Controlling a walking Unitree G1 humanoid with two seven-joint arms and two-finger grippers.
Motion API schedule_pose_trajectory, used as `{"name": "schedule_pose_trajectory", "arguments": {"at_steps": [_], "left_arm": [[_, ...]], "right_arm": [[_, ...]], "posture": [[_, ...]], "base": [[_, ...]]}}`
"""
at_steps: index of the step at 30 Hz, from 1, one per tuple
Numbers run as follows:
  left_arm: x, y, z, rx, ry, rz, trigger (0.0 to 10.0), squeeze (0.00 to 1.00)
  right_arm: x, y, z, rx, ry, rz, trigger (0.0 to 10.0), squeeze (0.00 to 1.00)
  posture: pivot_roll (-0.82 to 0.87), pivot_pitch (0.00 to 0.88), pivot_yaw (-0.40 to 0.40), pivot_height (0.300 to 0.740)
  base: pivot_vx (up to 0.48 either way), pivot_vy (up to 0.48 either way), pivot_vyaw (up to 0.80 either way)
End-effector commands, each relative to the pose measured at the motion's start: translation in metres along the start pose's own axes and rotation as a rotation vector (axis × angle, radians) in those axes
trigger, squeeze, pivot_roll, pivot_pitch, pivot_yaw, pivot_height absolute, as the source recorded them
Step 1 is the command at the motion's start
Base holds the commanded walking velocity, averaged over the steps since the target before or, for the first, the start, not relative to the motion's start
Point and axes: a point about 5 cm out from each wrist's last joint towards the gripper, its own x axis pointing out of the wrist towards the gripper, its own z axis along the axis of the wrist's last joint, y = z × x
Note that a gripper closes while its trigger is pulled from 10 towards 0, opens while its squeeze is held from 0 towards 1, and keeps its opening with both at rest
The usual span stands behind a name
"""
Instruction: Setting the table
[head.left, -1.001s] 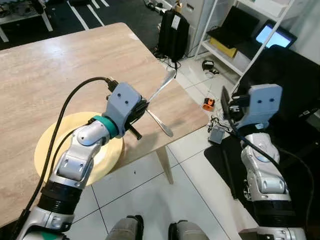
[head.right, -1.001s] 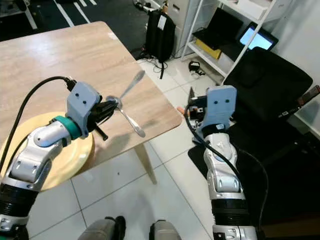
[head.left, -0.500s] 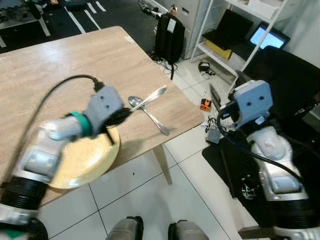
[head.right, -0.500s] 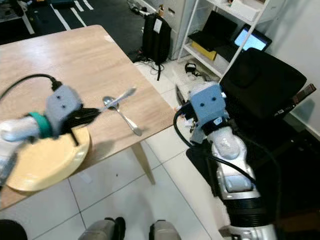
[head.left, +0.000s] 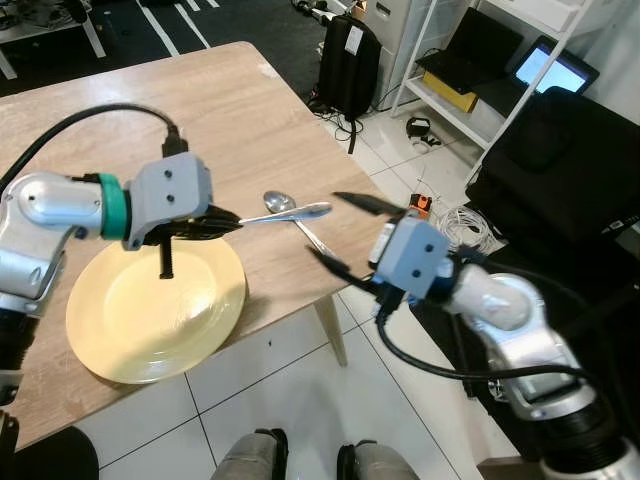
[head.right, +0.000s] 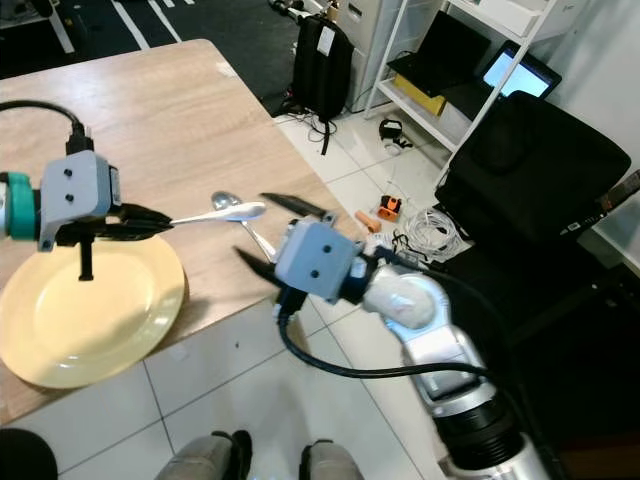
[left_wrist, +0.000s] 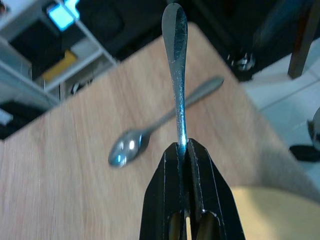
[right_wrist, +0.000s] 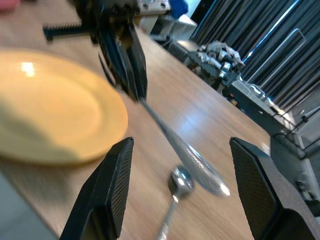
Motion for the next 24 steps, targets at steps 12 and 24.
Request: {"name": "schedule_pose_trajectory", "arguments": {"at_steps": [12,24], "left_arm": [[0.011,-0.004,0.016,0.081,-0.07,-0.178,10.0,0.0],[0.008,-0.01,0.01,0.075,-0.044,-0.258,10.0,0.0]], "right_arm": [[0.012,0.005,-0.006,0.078,0.009,-0.012,10.0,0.0],[0.016,0.015,-0.006,-0.136,0.047,0.136,10.0,0.0]], "posture": [[0.04,0.004,0.055,0.74],[0.04,0.001,0.058,0.74]], "base": [[0.0,0.0,0.0],[0.0,0.0,0.0]]}}
